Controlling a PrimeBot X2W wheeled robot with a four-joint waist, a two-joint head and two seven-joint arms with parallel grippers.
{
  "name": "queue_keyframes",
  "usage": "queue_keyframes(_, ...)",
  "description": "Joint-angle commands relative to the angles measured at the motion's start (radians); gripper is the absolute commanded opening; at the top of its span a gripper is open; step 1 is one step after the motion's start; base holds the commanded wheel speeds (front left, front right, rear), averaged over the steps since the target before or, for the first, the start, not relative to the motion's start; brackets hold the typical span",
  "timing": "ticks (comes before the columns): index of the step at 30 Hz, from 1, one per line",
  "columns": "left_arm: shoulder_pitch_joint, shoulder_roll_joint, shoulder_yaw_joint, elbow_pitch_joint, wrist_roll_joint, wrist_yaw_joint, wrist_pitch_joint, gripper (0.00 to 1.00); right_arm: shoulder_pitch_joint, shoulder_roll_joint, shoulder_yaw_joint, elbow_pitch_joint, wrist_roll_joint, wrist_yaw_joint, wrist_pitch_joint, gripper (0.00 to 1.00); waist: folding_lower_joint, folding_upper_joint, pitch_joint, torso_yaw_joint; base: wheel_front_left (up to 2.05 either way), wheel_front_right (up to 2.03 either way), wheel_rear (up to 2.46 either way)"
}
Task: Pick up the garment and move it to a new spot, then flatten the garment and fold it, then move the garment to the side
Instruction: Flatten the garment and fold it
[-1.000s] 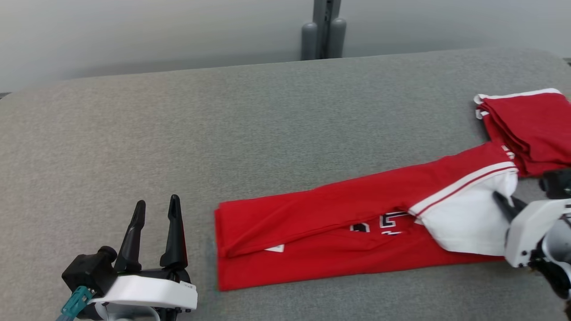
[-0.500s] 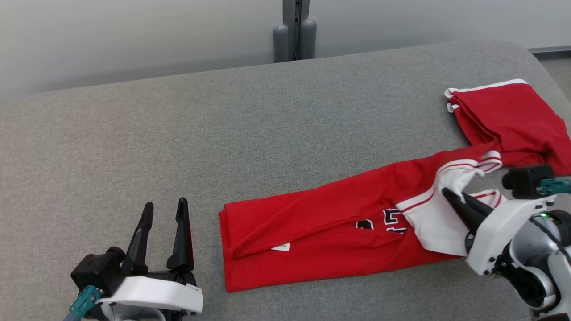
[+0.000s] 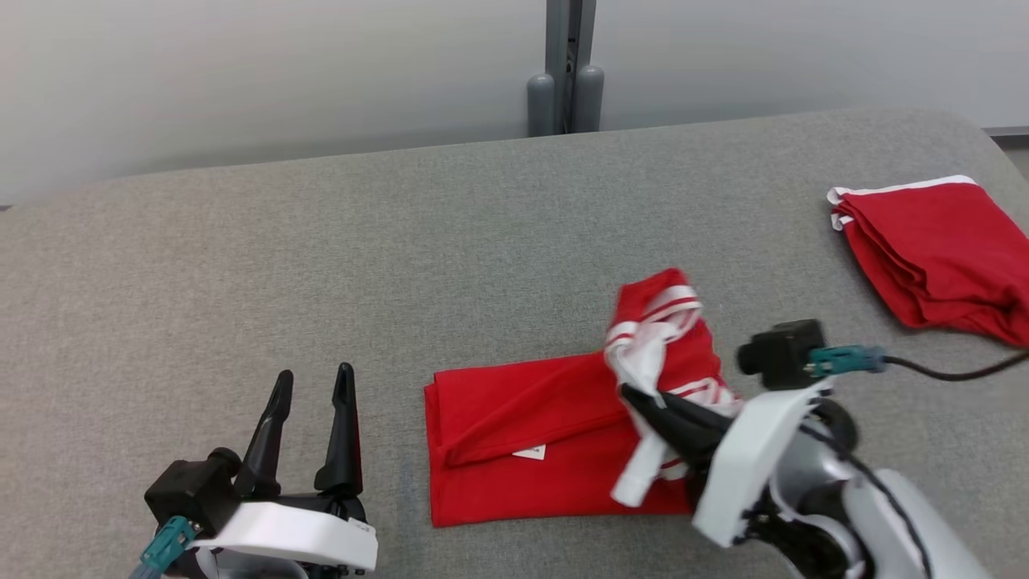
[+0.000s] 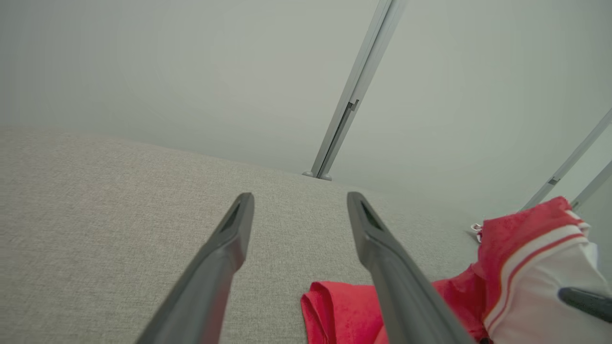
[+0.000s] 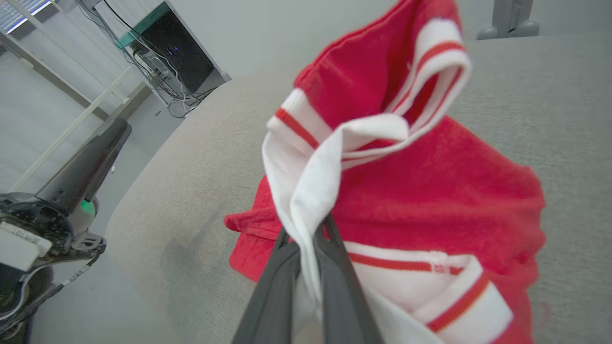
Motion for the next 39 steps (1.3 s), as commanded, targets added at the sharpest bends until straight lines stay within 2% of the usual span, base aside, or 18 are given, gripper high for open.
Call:
queue_keyframes(1, -0.005, 0.002, -0.001, 0.002, 0.002, -0.001, 0.001, 1.00, -0.019, 0.019, 0.011, 0.014, 0.008, 0.000, 0.002, 0.00, 0.0000, 0.0000, -0.004, 0.007, 0.00, 0.00, 0.00)
queue_keyframes(5, -0.014, -0.002, -0.011, 0.005, 0.003, -0.007, 0.003, 1.00, -0.059, 0.099, 0.063, 0.098, 0.002, 0.000, -0.025, 0.00, 0.0000, 0.0000, -0.007, 0.025, 0.00, 0.00, 0.00)
queue_keyframes(9, -0.029, -0.008, -0.024, 0.013, 0.006, -0.013, 0.003, 1.00, -0.105, 0.144, 0.116, 0.207, 0.003, 0.000, -0.056, 0.00, 0.0000, 0.0000, -0.007, 0.054, 0.00, 0.00, 0.00)
queue_keyframes(20, -0.049, -0.024, -0.044, 0.036, 0.010, -0.028, -0.002, 1.00, -0.216, 0.158, 0.261, 0.423, 0.112, 0.000, -0.173, 0.00, 0.0000, 0.0000, 0.002, 0.120, 0.00, 0.00, 0.00)
queue_keyframes(21, -0.050, -0.025, -0.044, 0.038, 0.010, -0.029, -0.002, 1.00, -0.226, 0.158, 0.275, 0.435, 0.126, 0.000, -0.183, 0.07, 0.0000, 0.0000, 0.003, 0.122, 0.00, 0.00, 0.00)
queue_keyframes(22, -0.050, -0.026, -0.045, 0.040, 0.010, -0.029, -0.002, 1.00, -0.235, 0.158, 0.293, 0.447, 0.141, 0.000, -0.188, 0.32, 0.0000, 0.0000, 0.004, 0.124, 0.00, 0.00, 0.00)
queue_keyframes(23, -0.051, -0.027, -0.045, 0.041, 0.011, -0.029, -0.002, 1.00, -0.244, 0.158, 0.305, 0.459, 0.152, 0.000, -0.198, 0.38, 0.0000, 0.0000, 0.004, 0.126, 0.00, 0.00, 0.00)
queue_keyframes(24, -0.052, -0.028, -0.046, 0.042, 0.011, -0.029, -0.001, 1.00, -0.256, 0.157, 0.317, 0.469, 0.162, 0.000, -0.208, 1.00, 0.0000, 0.0000, 0.005, 0.127, 0.00, 0.00, 0.00)
queue_keyframes(33, -0.049, -0.024, -0.042, 0.043, 0.010, -0.022, -0.003, 1.00, -0.336, 0.157, 0.357, 0.510, 0.239, 0.000, -0.299, 1.00, 0.0000, 0.0000, 0.004, 0.116, 0.00, 0.00, 0.00)
queue_keyframes(39, -0.040, -0.018, -0.042, 0.035, 0.013, -0.020, -0.004, 1.00, -0.374, 0.157, 0.306, 0.531, 0.198, 0.000, -0.372, 1.00, 0.0000, 0.0000, 0.006, 0.091, 0.00, 0.00, 0.00)
